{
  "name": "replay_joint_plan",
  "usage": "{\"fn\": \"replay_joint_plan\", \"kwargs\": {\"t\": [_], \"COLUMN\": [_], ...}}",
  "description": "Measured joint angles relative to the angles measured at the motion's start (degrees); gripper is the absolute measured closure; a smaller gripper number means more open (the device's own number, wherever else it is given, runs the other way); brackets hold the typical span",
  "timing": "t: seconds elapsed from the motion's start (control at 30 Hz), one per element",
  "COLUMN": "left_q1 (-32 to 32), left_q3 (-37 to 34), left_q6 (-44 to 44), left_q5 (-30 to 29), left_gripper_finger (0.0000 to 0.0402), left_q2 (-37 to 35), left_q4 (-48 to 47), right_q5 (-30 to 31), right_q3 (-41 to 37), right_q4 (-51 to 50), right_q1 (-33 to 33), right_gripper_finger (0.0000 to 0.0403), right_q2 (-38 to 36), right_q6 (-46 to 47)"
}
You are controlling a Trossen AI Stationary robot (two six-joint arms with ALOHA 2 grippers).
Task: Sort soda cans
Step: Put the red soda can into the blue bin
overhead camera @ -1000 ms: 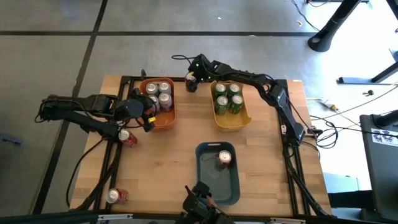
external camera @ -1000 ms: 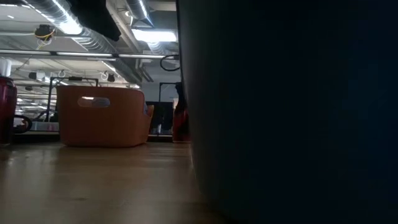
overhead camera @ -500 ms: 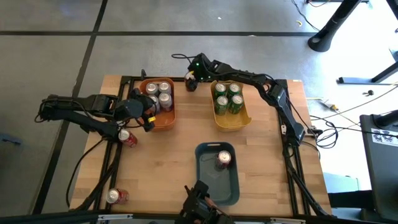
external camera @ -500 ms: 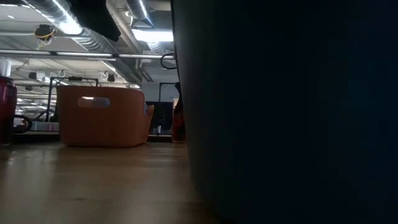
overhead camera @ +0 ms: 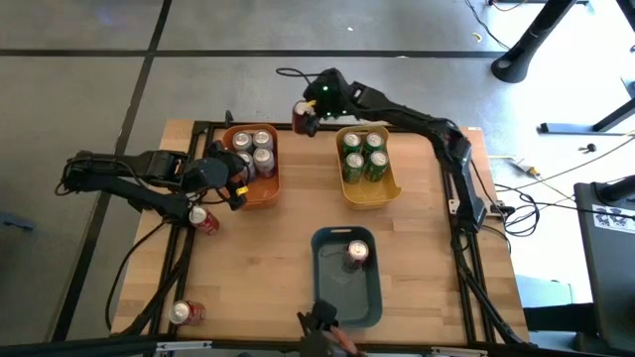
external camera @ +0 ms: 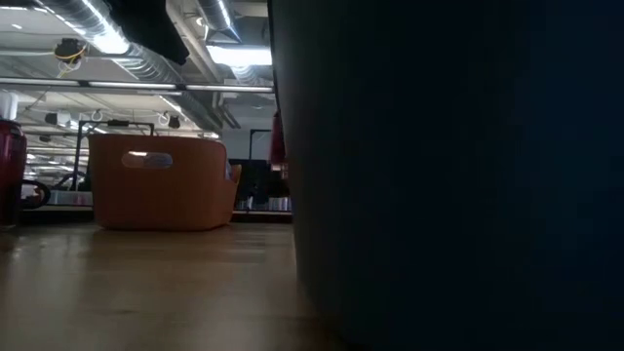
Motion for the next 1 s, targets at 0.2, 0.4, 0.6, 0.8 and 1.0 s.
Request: {"fn": "replay_joint_plan", "kwargs": {"t": [0.2,0.4,0.6,0.8,1.0], "left_q1": [0.0,0.0,0.0,-0.7,-2.1], "left_q3": [0.0,0.0,0.0,0.0,0.0], "left_q6": [-2.1,-0.9,-2.0,-3.0,-6.1], "left_q5": [0.0,0.0,0.0,0.0,0.0], "left_gripper_finger": [0.019,0.019,0.019,0.019,0.019], "left_q2": [0.0,0.4,0.7,1.1,1.5], "left_q4": [0.5,1.6,1.6,1.9,1.8], "right_q5": [-0.3,-0.7,0.8,1.4,2.2], "right_q3": [0.2,0.2,0.2,-1.5,-9.8], "right_q4": [-9.1,-18.5,-24.0,-26.4,-22.5], "right_q1": [2.4,6.3,12.8,20.1,27.6], "right_gripper_finger": [0.012,0.012,0.012,0.012,0.0121], "right_q2": [-7.6,-15.1,-20.5,-23.9,-26.2], "right_q6": [-1.3,-0.7,1.4,2.9,4.7]}}
